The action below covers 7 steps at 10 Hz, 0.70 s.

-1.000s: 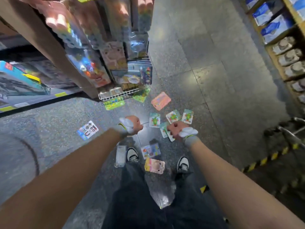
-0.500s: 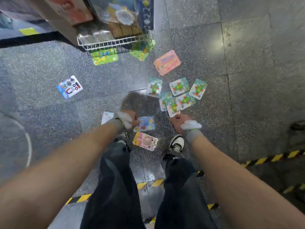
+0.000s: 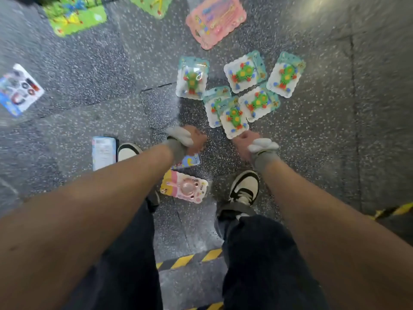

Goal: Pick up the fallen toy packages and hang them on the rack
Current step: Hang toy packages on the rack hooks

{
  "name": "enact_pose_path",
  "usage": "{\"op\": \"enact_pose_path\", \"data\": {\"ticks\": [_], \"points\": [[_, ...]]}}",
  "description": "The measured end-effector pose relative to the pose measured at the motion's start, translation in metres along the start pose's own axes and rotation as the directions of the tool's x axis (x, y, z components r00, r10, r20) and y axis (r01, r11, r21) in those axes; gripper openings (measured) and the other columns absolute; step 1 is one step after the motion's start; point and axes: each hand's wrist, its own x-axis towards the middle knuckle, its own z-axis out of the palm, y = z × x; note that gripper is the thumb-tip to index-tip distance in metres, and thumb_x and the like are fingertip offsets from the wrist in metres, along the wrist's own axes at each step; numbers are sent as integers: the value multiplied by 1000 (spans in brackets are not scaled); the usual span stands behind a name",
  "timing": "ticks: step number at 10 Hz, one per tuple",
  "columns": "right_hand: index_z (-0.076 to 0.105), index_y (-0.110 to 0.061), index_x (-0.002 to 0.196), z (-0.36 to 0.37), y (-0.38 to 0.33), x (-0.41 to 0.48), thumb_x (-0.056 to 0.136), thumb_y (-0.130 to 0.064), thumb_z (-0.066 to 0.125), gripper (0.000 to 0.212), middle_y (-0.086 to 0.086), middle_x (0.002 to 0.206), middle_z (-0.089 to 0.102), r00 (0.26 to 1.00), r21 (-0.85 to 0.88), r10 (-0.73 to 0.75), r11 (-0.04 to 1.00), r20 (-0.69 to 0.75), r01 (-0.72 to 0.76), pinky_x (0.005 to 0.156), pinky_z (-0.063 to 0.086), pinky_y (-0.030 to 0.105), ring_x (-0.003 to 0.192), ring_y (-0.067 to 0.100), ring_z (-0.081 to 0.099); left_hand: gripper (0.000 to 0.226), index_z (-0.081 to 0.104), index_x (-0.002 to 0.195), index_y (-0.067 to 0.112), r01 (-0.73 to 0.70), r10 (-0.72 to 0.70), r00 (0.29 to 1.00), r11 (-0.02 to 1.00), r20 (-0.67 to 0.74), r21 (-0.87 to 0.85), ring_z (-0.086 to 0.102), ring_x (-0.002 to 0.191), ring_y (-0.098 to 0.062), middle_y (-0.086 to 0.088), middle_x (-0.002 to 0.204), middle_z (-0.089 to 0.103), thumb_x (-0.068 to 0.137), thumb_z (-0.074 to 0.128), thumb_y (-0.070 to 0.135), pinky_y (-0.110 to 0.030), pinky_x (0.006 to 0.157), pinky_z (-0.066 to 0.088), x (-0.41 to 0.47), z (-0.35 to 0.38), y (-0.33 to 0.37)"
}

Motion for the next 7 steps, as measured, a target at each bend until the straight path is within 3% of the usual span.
{"op": "enact_pose_path", "data": {"ticks": [1, 2, 3, 4, 5, 6, 7], "points": [[59, -18, 113, 5, 8, 40, 92, -39, 54, 31, 8, 103, 66, 999, 84, 39, 996, -9, -38, 88, 51, 38, 98, 29, 65, 42, 65, 111, -3, 47, -48, 999, 999, -6, -10, 66, 105, -38, -24, 112, 69, 91, 54, 32, -49, 94, 53, 48, 16, 1], [54, -5, 115, 13, 17, 88, 91, -35, 63, 39, 11, 109, 61, 991, 367, 131, 923, -11, -118, 96, 49, 45, 102, 31, 60, 57, 66, 110, -2, 92, -96, 994, 992, -48, -90, 65, 106, -40, -24, 113, 68, 77, 55, 44, -49, 93, 53, 100, 29, -2], [46, -3, 136, 18, 33, 123, 87, -41, 67, 65, 17, 135, 52, 986, 486, 168, 861, 9, -151, 101, 47, 46, 121, 35, 54, 52, 62, 120, 0, 99, -109, 986, 991, -124, -84, 61, 111, -39, -22, 120, 65, 92, 55, 44, -46, 96, 51, 122, 33, 3], [48, -6, 137, 25, 37, 154, 86, -48, 66, 68, 14, 142, 49, 977, 620, 198, 757, 84, -207, 104, 46, 45, 127, 34, 50, 69, 40, 138, 4, 123, -152, 966, 981, -208, -150, 51, 122, -38, -18, 138, 48, 93, 54, 55, -46, 101, 44, 150, 38, 6], [42, -3, 142, 30, 32, 169, 99, -39, 51, 57, 17, 148, 42, 974, 664, 169, 712, 152, -227, 107, 38, 41, 136, 32, 42, 74, 38, 138, 2, 134, -182, 952, 971, -248, -201, 54, 118, -38, -20, 134, 51, 91, 56, 56, -43, 94, 47, 164, 44, 15], [37, -2, 145, 36, 29, 182, 100, -35, 49, 57, 17, 151, 38, 968, 737, 169, 629, 184, -250, 111, 35, 40, 138, 31, 39, 77, 44, 133, 0, 176, -209, 930, 975, -301, -134, 59, 113, -34, -17, 130, 55, 90, 51, 63, -33, 68, 38, 174, 48, 20], [35, -3, 146, 39, 33, 195, 101, -38, 47, 59, 15, 152, 37, 963, 739, 188, 617, 195, -270, 112, 35, 40, 139, 30, 38, 79, 57, 122, -1, 173, -196, 935, 980, -295, -103, 66, 99, -31, -20, 119, 64, 86, 52, 68, -29, 49, 30, 185, 49, 17]]}}
